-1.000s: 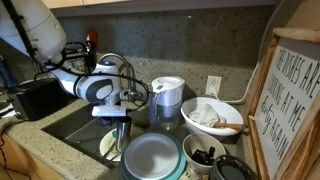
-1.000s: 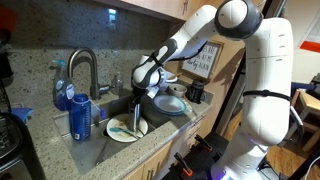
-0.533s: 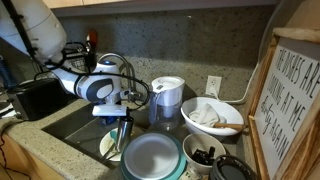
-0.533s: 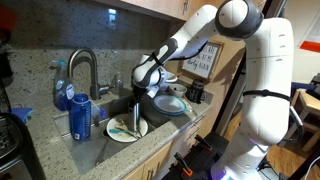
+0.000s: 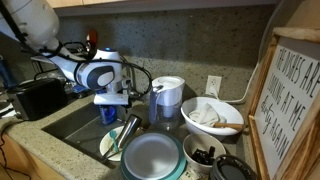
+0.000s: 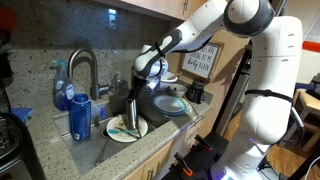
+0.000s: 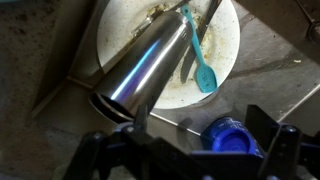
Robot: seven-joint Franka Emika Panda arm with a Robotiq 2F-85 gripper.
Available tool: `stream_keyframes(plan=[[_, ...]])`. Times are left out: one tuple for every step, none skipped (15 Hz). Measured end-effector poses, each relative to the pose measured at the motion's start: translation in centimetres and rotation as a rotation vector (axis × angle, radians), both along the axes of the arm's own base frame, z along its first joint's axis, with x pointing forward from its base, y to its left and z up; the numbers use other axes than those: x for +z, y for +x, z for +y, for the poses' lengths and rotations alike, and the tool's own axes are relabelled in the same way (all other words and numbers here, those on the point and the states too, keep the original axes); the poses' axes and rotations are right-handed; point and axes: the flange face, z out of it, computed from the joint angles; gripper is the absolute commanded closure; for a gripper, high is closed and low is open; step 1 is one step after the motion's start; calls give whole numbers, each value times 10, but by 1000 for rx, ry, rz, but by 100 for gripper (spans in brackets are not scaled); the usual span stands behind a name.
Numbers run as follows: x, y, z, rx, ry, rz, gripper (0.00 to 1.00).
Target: Pick up the flask and put it in the sink
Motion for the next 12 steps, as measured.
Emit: stream_keyframes(plan=[[4, 0, 1, 2, 0, 3, 0], [8, 0, 1, 5, 0, 6, 0], [11, 0, 2, 7, 0, 9, 0], [15, 0, 2, 9, 0, 12, 0], [17, 0, 3, 12, 0, 15, 0], [20, 1, 4, 15, -1, 18, 0], [22, 1, 5, 18, -1, 22, 0], [25, 1, 6, 20, -2, 28, 0], [28, 1, 6, 18, -3, 36, 0], [31, 1, 5, 10, -5, 46, 0], [36, 2, 4, 1, -10, 56, 0], [41, 3, 1, -11, -16, 66, 0]])
